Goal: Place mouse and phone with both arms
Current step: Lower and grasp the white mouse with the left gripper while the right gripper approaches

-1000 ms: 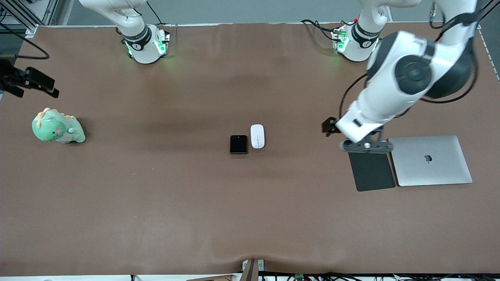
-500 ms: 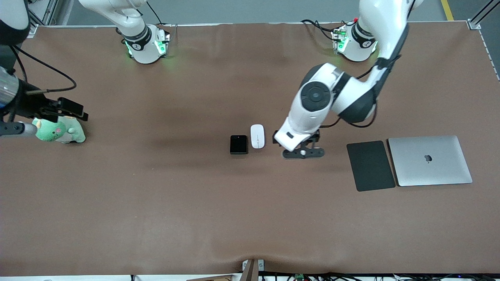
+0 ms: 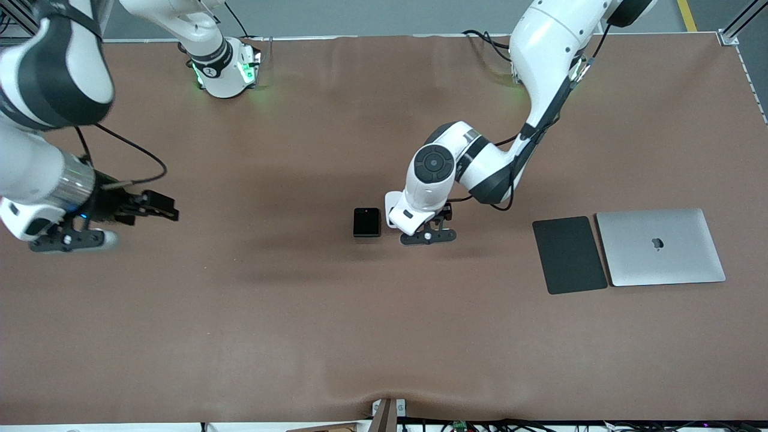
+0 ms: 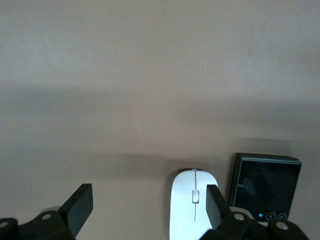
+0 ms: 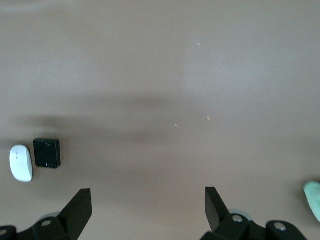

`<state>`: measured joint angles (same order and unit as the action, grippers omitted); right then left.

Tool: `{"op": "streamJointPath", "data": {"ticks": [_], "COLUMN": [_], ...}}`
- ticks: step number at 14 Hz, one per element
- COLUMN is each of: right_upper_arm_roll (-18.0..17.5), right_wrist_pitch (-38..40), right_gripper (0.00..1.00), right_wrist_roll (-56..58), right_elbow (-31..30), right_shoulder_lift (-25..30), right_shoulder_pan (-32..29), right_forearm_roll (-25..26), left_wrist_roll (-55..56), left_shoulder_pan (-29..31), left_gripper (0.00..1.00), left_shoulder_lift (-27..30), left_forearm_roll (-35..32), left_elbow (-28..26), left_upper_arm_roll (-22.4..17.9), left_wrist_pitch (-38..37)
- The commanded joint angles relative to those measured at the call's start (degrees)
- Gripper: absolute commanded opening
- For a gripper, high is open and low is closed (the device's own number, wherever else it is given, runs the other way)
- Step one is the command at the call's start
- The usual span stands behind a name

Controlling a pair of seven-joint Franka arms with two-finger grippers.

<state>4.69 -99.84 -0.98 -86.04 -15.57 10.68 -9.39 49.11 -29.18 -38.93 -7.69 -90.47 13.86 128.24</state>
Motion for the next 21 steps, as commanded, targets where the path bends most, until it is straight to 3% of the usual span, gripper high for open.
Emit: {"op": "streamJointPath", "data": {"ticks": [1,14,21], "right_upper_arm_roll": [0.4,0.4,0.4], "right_wrist_pitch": [-2.2,-2.4,-8.9], "right_gripper": [1.00,1.00,1.00], "right_wrist_roll": [-0.9,-0.5,-3.5], "right_elbow": [1.8,1.7,0.8], "right_shoulder_lift": [-3.1,-4.5,-11.2], "right_shoulder_pan": [2.3,9.5,13.4], "right_forearm_roll": [-1.1,-0.5,-1.0], "left_wrist_roll": [3.6,5.8,6.0], "left_shoulder_pan": [-2.0,-5.8,-6.1], "left_gripper": [1.00,1.00,0.88], "left_shoulder_lift": [-2.1,-7.9,-8.1], "left_forearm_roll": [-1.4,-1.4,-1.4], "left_elbow": [1.2,1.4,1.3], "left_upper_arm_roll": [-0.4,-0.9,-0.9], "left_wrist_pitch": [3.0,6.8,6.8]}}
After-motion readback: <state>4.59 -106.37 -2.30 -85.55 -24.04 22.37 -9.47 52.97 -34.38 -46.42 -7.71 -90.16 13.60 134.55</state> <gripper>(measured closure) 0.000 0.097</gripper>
